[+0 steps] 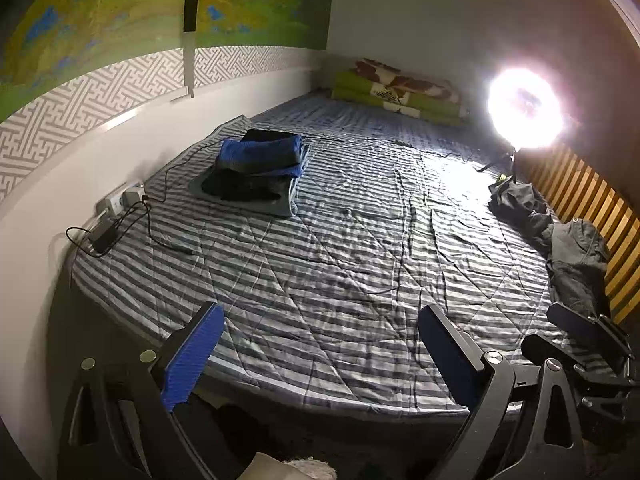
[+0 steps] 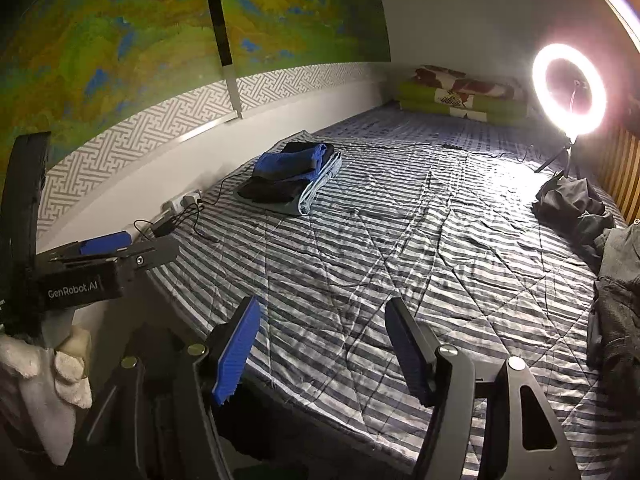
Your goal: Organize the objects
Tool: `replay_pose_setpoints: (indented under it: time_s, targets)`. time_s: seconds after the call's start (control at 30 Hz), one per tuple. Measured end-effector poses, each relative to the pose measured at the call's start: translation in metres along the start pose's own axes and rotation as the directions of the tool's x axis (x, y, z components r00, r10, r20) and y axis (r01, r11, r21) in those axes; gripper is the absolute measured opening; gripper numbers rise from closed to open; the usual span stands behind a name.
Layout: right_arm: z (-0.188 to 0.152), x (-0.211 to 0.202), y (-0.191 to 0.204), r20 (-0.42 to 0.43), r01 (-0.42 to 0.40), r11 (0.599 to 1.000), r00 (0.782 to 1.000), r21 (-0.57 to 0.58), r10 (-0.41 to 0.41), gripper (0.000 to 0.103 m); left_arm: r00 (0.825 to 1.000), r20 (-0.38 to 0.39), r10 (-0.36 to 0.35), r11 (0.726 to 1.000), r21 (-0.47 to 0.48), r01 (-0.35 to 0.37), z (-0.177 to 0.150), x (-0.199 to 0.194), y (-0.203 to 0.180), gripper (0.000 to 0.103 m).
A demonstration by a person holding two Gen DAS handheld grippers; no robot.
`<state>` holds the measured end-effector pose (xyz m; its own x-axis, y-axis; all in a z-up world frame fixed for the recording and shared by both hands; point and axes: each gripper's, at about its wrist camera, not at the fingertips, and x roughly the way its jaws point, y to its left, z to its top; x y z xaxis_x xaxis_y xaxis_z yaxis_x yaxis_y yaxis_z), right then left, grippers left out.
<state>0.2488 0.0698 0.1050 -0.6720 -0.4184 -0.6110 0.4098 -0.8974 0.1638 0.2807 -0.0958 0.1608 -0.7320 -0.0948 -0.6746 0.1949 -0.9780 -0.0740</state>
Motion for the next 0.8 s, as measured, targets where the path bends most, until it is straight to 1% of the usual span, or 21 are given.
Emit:
replay_pose_setpoints:
  time_s: [0.23,0.8]
  targets:
    - [-0.004,0.005,-0.004,-0.01,0.009,1.0,1.0,0.018,-0.009,0.062,1.0,-0.015,-0.001,1.0,0.012,0.001,0.001,0.007,0.0,0.099]
    - [-0.012,0.016,0.003,-0.043,0.013,1.0,0.999,0.017,-0.013,0.064,0.999,-0.038,-0.004,1.0,-0.008,0.003,-0.007,0.021,0.012,0.1]
